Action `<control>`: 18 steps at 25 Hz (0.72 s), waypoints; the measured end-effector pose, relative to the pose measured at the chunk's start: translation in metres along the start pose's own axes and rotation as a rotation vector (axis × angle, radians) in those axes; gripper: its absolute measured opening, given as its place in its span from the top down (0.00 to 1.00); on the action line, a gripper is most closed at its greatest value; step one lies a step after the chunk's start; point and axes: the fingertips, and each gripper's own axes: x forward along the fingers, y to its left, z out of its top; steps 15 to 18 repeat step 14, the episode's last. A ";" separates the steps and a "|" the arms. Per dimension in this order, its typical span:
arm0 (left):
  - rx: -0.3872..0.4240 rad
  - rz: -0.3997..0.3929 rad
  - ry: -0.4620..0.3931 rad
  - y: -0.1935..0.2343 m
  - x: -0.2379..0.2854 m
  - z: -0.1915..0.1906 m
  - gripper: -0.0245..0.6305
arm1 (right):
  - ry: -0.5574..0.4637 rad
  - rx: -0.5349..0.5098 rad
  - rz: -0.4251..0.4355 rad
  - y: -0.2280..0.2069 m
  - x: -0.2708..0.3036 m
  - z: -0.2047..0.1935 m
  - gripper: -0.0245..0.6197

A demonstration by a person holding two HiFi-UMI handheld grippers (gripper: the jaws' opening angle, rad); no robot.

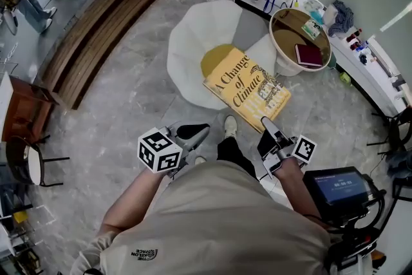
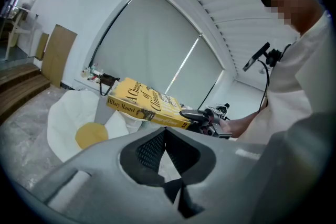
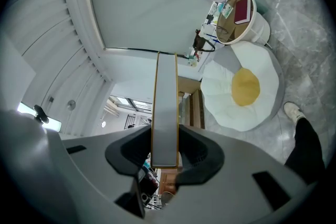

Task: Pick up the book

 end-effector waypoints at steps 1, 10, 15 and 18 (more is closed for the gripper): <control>0.000 0.005 0.001 0.001 -0.002 -0.001 0.95 | 0.003 -0.003 0.000 0.000 0.000 0.000 0.73; -0.020 0.037 -0.005 0.006 -0.014 -0.003 0.95 | 0.018 -0.004 -0.002 0.003 -0.001 -0.003 0.73; -0.026 0.046 -0.018 0.008 -0.017 -0.001 0.95 | 0.024 -0.011 -0.006 0.003 0.000 -0.004 0.73; -0.026 0.046 -0.018 0.008 -0.017 -0.001 0.95 | 0.024 -0.011 -0.006 0.003 0.000 -0.004 0.73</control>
